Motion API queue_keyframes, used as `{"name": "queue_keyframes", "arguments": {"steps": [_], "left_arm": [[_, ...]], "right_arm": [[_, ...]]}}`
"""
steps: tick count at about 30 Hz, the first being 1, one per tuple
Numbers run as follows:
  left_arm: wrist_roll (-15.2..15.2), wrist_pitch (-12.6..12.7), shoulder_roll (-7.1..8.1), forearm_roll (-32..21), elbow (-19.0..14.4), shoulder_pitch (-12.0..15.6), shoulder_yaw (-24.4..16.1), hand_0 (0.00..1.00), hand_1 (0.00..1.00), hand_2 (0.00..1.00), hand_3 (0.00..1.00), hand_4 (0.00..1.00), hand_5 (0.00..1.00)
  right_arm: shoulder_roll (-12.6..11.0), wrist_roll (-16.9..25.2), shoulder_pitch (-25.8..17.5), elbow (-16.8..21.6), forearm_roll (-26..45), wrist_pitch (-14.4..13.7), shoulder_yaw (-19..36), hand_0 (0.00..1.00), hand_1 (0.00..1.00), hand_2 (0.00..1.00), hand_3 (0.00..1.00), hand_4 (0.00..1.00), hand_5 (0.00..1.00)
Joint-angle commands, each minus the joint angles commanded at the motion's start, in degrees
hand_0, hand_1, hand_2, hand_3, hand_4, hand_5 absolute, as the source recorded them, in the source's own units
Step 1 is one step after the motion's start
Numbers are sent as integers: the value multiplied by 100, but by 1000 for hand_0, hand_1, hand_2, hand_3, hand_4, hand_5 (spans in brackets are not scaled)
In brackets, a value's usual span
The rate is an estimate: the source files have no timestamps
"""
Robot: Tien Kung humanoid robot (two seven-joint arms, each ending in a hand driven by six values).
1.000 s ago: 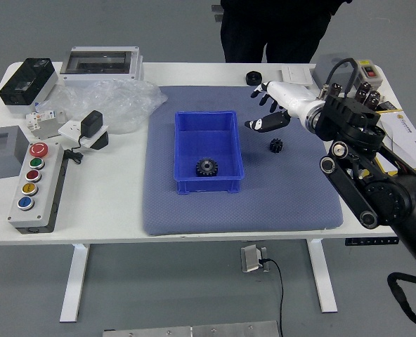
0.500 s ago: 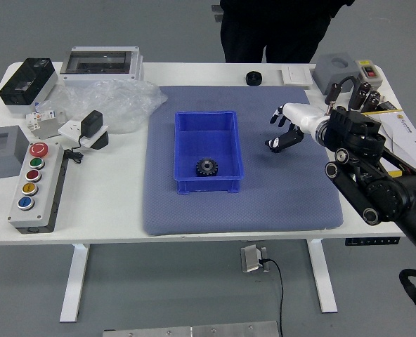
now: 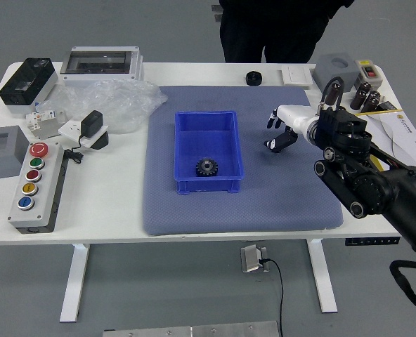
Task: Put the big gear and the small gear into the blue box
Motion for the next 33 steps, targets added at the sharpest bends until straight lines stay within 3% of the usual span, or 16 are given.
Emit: {"name": "queue_keyframes", "arguments": {"steps": [19,33], "left_arm": [[1,-16,-42,33,0,3,10,853,833,825,832,748,388],[-3,-22,-48,22,0,-4,34,852,833,825,832,748,388]], "right_arm": [[179,289,185,-898,-63,-325,-139,632,575,679,662,664,278],[263,306,124,-1102,-210,-497,-103,622,561,665,651,633,255]]}}
